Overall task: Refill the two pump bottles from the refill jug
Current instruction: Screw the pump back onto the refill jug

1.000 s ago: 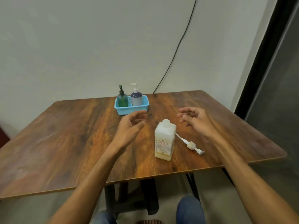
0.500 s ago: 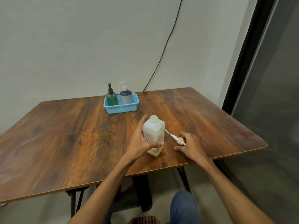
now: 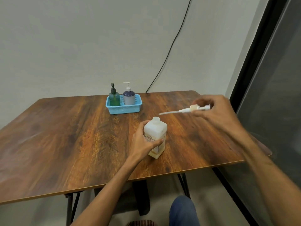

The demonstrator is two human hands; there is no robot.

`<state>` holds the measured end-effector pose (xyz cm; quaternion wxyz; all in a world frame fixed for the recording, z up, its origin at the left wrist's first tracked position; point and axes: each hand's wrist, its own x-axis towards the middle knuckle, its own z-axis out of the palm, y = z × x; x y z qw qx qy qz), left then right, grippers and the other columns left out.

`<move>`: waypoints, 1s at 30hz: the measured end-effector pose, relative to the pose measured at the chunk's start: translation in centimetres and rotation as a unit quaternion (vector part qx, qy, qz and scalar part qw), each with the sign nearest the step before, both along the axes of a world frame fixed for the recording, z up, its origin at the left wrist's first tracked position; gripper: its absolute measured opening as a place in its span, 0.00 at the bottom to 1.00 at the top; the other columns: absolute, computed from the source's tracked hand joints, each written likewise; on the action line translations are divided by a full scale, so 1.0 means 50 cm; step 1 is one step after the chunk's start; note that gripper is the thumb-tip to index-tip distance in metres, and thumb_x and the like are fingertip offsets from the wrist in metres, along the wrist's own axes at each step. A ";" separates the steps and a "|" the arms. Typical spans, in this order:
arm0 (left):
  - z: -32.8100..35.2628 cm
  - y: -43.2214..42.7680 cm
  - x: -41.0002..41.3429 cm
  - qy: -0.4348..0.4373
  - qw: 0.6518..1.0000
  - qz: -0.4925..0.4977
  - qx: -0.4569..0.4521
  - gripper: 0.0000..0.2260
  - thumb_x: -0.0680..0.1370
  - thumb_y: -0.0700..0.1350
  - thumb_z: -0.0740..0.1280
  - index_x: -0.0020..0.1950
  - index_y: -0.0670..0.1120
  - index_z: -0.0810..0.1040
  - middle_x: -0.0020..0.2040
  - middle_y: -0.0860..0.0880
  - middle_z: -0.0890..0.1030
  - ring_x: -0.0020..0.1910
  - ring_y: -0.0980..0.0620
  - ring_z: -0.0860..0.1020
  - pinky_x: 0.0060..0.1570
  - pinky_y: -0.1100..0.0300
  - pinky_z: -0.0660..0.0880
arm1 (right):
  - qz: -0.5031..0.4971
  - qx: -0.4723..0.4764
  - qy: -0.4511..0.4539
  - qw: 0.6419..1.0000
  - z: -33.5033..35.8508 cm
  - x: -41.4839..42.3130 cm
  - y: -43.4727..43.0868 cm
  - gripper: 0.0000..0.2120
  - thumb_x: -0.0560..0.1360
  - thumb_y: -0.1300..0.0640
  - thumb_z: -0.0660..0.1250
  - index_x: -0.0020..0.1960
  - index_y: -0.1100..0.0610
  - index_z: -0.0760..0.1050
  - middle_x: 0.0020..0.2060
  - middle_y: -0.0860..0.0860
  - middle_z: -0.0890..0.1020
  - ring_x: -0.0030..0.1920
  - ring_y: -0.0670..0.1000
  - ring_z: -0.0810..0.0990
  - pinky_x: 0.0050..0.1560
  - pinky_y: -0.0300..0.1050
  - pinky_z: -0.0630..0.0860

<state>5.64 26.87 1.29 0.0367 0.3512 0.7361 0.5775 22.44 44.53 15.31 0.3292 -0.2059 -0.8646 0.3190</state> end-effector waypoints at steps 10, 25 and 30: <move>0.006 0.002 -0.020 0.002 1.000 0.004 0.003 0.36 0.65 0.48 0.82 0.69 0.52 0.70 0.58 0.64 0.73 0.55 0.72 0.72 0.45 0.75 0.70 | 0.071 0.107 -0.026 0.991 0.163 -0.041 -0.057 0.04 0.68 0.54 0.77 0.43 0.47 0.85 0.35 0.45 0.83 0.38 0.42 0.81 0.40 0.40 0.76; 0.004 -0.001 -0.024 0.002 1.000 -0.009 0.009 0.36 0.66 0.46 0.81 0.70 0.50 0.69 0.66 0.56 0.75 0.62 0.59 0.72 0.51 0.71 0.71 | 0.110 0.098 -0.138 0.979 0.164 -0.145 -0.089 0.05 0.68 0.57 0.77 0.42 0.55 0.84 0.37 0.52 0.84 0.32 0.45 0.82 0.34 0.37 0.76; 0.003 0.000 -0.024 0.003 1.000 -0.009 0.012 0.36 0.66 0.46 0.81 0.70 0.51 0.69 0.64 0.56 0.75 0.61 0.59 0.73 0.55 0.65 0.74 | 0.136 0.098 -0.204 0.965 0.139 -0.184 -0.086 0.06 0.69 0.58 0.78 0.45 0.56 0.83 0.39 0.53 0.85 0.34 0.47 0.84 0.38 0.41 0.81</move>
